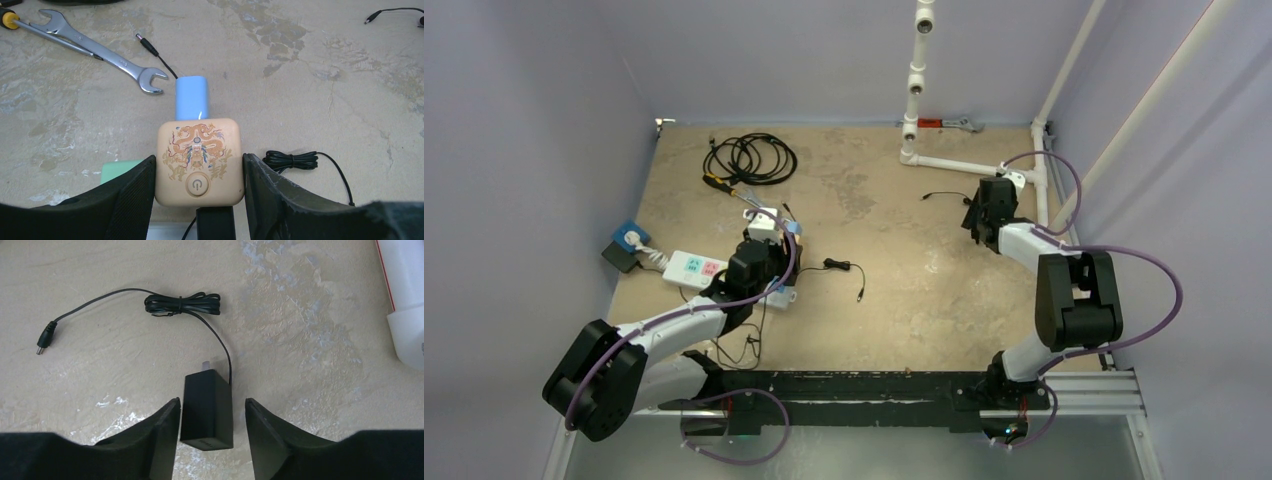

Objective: Pull the plug off the socket
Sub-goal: Place the plug at the center of the board.

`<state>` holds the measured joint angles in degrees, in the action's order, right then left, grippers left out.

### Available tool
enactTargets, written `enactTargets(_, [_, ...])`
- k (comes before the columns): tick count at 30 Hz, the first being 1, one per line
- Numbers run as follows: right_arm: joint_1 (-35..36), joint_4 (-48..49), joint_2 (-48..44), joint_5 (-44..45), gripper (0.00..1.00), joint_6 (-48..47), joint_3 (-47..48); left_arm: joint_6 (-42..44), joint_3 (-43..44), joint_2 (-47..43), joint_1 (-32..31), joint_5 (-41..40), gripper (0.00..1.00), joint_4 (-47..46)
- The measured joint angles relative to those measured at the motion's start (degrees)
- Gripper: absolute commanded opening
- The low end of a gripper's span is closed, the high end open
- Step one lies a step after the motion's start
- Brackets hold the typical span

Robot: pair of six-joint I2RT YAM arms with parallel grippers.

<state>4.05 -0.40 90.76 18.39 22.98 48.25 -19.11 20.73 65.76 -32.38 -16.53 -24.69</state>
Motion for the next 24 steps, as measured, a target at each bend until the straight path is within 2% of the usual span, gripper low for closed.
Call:
enactTargets(13, [0.00, -0.63, -1.73, -1.42, 0.79, 0.11, 0.04, -0.98, -0.02, -1.22, 0.00, 0.28, 0.00, 0.22])
enactTargets(17, [0.00, -2.19, -7.23, -3.89, 0.83, -0.39, 0.04, -3.58, -0.02, -3.93, 0.02, 0.70, 0.00, 0.31])
enactTargets(24, [1.20, -2.27, -18.91, -15.15, 0.84, -1.18, -0.15, -11.96, 0.02, -7.80, 0.00, 0.70, 0.00, -1.68])
